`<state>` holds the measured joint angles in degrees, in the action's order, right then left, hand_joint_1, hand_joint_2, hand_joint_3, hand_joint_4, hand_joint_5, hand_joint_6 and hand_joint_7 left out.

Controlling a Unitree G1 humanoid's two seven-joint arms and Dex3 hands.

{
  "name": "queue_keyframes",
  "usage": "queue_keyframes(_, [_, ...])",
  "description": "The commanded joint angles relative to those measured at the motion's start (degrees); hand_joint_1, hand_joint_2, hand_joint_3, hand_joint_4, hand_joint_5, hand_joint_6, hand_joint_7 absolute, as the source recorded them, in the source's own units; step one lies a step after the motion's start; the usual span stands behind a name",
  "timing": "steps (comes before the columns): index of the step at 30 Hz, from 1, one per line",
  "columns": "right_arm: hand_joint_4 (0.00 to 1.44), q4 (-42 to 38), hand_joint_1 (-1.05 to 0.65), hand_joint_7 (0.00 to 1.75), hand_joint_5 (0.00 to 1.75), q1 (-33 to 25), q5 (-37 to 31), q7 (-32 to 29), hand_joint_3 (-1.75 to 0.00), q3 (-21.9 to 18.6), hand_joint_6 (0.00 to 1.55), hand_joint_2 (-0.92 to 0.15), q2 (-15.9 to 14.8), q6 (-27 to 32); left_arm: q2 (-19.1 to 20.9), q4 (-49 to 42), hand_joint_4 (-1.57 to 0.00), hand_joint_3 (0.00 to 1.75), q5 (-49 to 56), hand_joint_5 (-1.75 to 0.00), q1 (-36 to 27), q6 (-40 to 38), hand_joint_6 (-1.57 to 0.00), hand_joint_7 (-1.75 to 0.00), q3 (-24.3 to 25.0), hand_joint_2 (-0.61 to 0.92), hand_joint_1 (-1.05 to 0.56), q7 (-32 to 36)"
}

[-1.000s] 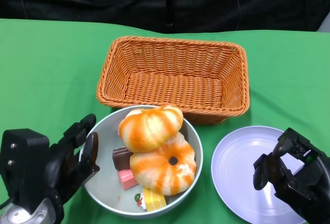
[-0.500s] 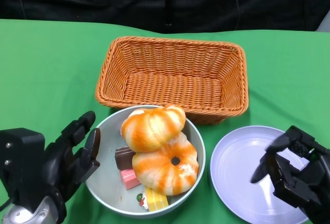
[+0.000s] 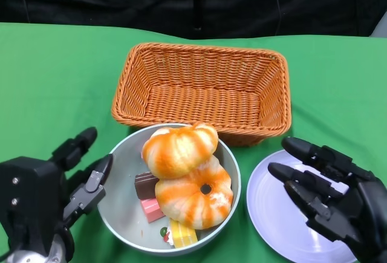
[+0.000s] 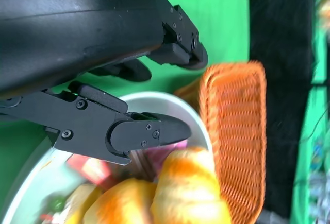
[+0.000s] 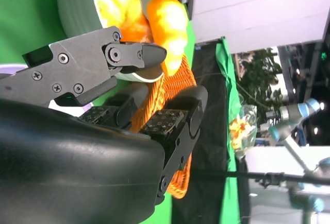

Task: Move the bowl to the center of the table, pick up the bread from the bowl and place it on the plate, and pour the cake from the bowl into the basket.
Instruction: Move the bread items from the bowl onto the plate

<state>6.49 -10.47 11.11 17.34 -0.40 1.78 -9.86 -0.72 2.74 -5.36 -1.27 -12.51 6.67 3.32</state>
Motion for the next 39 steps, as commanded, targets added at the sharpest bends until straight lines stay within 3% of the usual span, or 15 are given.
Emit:
queue_keyframes(1, [0.53, -0.27, -0.4, 0.0, 0.0, 0.67, -3.16, -0.73, -0.26, 1.11, 0.58, -0.81, -1.46, -2.61, -0.5, 1.28, -0.71, 0.35, 1.38, -0.26, -0.98, 3.78, -0.67, -0.15, 0.91, 0.92, -0.27, 2.3])
queue_keyframes(4, [0.46, 1.04, -0.37, 0.0, 0.0, 1.56, -8.03, -1.49, -0.16, 3.18, 0.52, -0.87, -2.73, -3.76, -0.73, 1.14, -0.8, 0.39, 0.64, -0.4, -2.19, 9.84, -0.8, -0.18, 2.17, 0.92, -0.11, 1.66])
queue_keyframes(7, [0.43, 1.56, -0.37, 0.0, 0.0, 3.14, -11.51, -2.16, -0.13, 4.83, 0.49, -0.9, -3.81, -4.52, 0.06, -0.64, -0.66, 0.52, -1.17, -0.87, -2.91, 16.4, -0.88, -0.14, 3.03, 0.92, -0.11, -1.48])
queue_keyframes(10, [0.4, 1.86, -0.37, 0.0, 0.0, 4.85, -14.98, -3.14, -0.11, 6.03, 0.48, -0.91, -4.92, -4.89, 0.4, -2.68, -0.59, 0.57, -2.96, -1.1, -2.99, 21.06, -0.91, -0.14, 3.8, 0.92, -0.14, -4.09])
queue_keyframes(12, [0.41, 2.56, -0.41, 0.0, 0.0, 6.54, -18.68, -4.53, -0.09, 7.09, 0.49, -0.92, -5.49, -4.38, 0.61, -4.35, -0.53, 0.75, -5.5, -1.37, -2.9, 23.86, -0.91, -0.31, 4.57, 0.79, -0.14, -6.81])
queue_keyframes(13, [0.41, 2.99, -0.41, 0.0, 0.0, 7.55, -20.75, -5.11, -0.08, 7.75, 0.48, -0.92, -5.89, -3.98, 1.05, -5.1, -0.5, 0.9, -6.99, -1.48, -2.95, 24.85, -0.84, -0.52, 4.94, 0.7, -0.13, -8.7])
queue_keyframes(14, [0.4, 3.27, -0.42, 0.0, 0.0, 8.12, -21.94, -5.46, -0.07, 8.17, 0.47, -0.92, -6.13, -3.73, 1.36, -5.62, -0.49, 1.04, -7.91, -1.56, -3.0, 25.5, -0.72, -0.85, 5.15, 0.59, -0.13, -9.98])
queue_keyframes(15, [0.4, 3.43, -0.43, 0.0, 0.0, 8.42, -22.7, -5.71, -0.07, 8.44, 0.46, -0.92, -6.29, -3.57, 1.55, -6.01, -0.49, 1.1, -8.48, -1.59, -3.01, 25.95, -0.67, -0.99, 5.29, 0.55, -0.13, -10.84])
queue_keyframes(18, [0.4, 4.28, -0.4, 0.0, 0.0, 10.66, -25.01, -6.05, -0.06, 9.67, 0.46, -0.92, -6.52, -2.23, 4.81, -8.49, -0.55, 1.09, -10.16, -1.63, -3.19, 29.93, -0.67, -1.15, 5.35, 0.47, -0.13, -18.07])
queue_keyframes(22, [0.42, 4.22, -0.4, 0.01, 0.01, 13.87, -28.8, -6.77, -0.07, 11.18, 0.47, -0.92, -7.83, -3.41, 7.89, -7.77, -0.62, 0.96, -13.6, -1.57, -4.17, 29.19, -0.74, -1.08, 5.19, 0.43, -0.17, -25.18])
queue_keyframes(31, [0.43, -2.73, -0.4, 0.01, 0.01, 22.92, -43.16, -9.3, -0.06, 16.92, 0.5, -0.91, -13.76, -8.85, 10.0, -10.43, -0.66, 1.06, -24.0, -1.4, -3.3, 24.99, -0.75, -0.89, 5.46, 0.39, -0.22, -39.43])
queue_keyframes(35, [0.42, -5.93, -0.43, 0.0, 0.0, 26.48, -47.1, -10.71, -0.06, 19.22, 0.49, -0.92, -13.87, -9.16, 11.77, -10.12, -0.68, 1.17, -24.82, -1.46, -3.54, 23.21, -0.75, -1.03, 5.41, 0.33, -0.22, -42.63])
queue_keyframes(39, [0.41, -9.13, -0.42, 0.0, 0.0, 29.39, -49.35, -12.0, -0.06, 20.99, 0.48, -0.92, -13.94, -9.5, 13.25, -9.59, -0.78, 1.19, -26.45, -1.54, -4.05, 20.77, -0.78, -1.2, 5.5, 0.39, -0.1, -46.08])
